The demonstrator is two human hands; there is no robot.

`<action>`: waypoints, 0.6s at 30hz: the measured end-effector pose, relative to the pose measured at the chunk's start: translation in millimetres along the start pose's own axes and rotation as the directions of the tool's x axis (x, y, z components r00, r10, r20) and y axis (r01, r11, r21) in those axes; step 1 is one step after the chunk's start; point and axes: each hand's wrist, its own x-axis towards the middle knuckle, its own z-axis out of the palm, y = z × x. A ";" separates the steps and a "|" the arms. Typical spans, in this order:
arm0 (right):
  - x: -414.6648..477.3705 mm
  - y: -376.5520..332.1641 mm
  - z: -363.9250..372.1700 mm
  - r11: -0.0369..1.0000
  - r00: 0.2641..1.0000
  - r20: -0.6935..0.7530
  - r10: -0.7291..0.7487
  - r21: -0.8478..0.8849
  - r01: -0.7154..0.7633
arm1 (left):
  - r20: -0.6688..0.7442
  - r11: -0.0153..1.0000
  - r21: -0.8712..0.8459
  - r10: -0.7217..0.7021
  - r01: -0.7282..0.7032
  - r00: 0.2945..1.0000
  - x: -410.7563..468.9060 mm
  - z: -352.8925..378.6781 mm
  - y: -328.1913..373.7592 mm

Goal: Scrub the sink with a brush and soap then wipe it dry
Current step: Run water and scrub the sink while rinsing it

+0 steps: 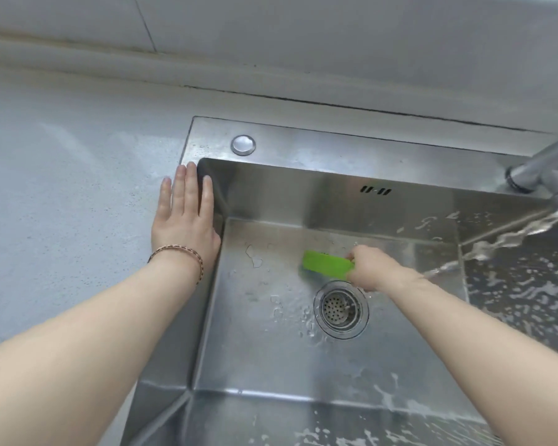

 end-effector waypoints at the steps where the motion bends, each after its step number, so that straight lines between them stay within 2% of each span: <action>1: -13.7 3.8 -3.2 0.999 1.000 0.011 -0.018 0.038 0.018 | 0.000 0.999 -0.050 0.016 -0.016 1.000 -6.7 -4.6 9.6; 3: -39.1 7.9 -7.0 0.983 0.998 0.020 -0.052 0.179 0.048 | 0.011 0.949 -0.314 0.035 -0.030 0.999 -20.1 -11.1 34.5; 4: -51.1 10.6 -8.1 0.956 0.998 0.007 -0.067 0.288 0.062 | 0.036 0.851 -0.525 0.019 0.002 0.999 -26.8 -16.7 48.6; 5: -65.1 15.9 -10.4 0.910 0.997 -0.005 -0.079 0.409 0.074 | 0.100 0.686 -0.723 -0.015 0.084 0.995 -31.8 -23.0 65.5; 6: -76.3 20.1 -11.2 0.849 0.996 -0.008 -0.094 0.522 0.084 | 0.225 0.456 -0.861 -0.057 0.226 0.973 -35.2 -27.2 82.1; 7: -88.0 26.1 -13.1 0.781 0.994 -0.005 -0.108 0.618 0.088 | 0.400 0.195 -0.892 -0.078 0.407 0.913 -36.6 -32.8 100.3; 8: -97.1 31.1 -14.0 0.711 0.991 0.010 -0.131 0.698 0.087 | 0.572 -0.077 -0.819 -0.053 0.568 0.818 -36.9 -38.8 116.7; 9: -104.9 34.8 -14.8 0.640 0.987 0.036 -0.154 0.765 0.072 | 0.695 -0.329 -0.672 0.032 0.664 0.719 -37.5 -46.2 130.6; 10: -111.9 37.9 -15.7 0.568 0.982 0.068 -0.178 0.822 0.046 | 0.741 -0.551 -0.474 0.173 0.687 0.649 -40.0 -55.1 143.3; 11: -117.0 40.3 -16.6 0.504 0.975 0.100 -0.198 0.864 0.014 | 0.716 -0.693 -0.282 0.308 0.664 0.626 -42.5 -63.5 155.1; 13: -121.8 43.5 -17.9 0.416 0.971 0.121 -0.207 0.909 -0.025 | 0.629 -0.793 -0.097 0.419 0.602 0.654 -46.4 -77.1 173.0; 15: -119.1 49.5 -19.6 0.410 0.985 0.056 -0.166 0.912 0.017 | 0.618 -0.813 -0.062 0.424 0.579 0.662 -48.6 -87.0 185.7; 18: -105.5 59.8 -18.2 0.560 0.985 -0.128 -0.117 0.810 0.172 | 0.691 -0.768 -0.075 0.421 0.637 0.588 -43.7 -85.8 190.6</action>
